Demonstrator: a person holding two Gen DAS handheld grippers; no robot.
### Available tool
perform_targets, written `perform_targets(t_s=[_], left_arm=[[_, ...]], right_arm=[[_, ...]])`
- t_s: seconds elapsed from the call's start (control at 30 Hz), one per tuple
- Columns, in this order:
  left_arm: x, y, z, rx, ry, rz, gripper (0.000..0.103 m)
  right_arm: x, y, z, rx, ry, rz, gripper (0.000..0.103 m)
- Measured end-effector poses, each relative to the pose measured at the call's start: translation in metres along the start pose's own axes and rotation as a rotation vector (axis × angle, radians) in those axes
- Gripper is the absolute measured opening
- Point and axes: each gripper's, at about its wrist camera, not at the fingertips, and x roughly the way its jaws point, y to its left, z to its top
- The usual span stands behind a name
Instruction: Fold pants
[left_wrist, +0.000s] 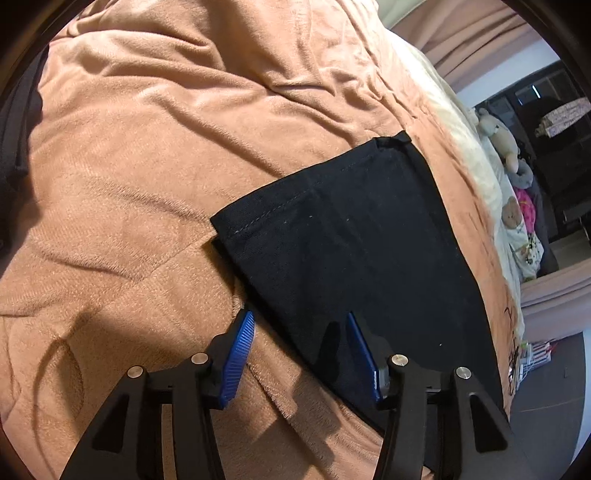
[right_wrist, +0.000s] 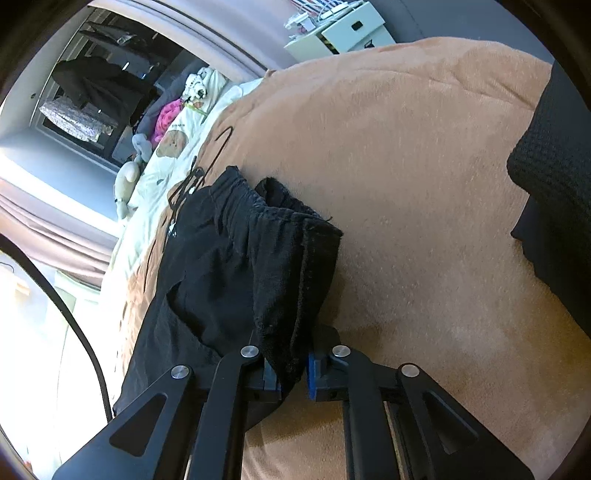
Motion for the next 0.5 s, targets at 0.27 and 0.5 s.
perform_targets(t_s=[0.27,0.5], left_arm=[[0.013,0.000,0.009,-0.024,-0.046,-0.017,0.060],[0.011,0.009,0.021,-0.044,-0.114,-0.070,0.053]], right_arm=[[0.004,-0.005,0.007,0.004,0.038,-0.009,0.012],[0.005,-0.010,0.010,-0.001,0.060,0.009,0.013]])
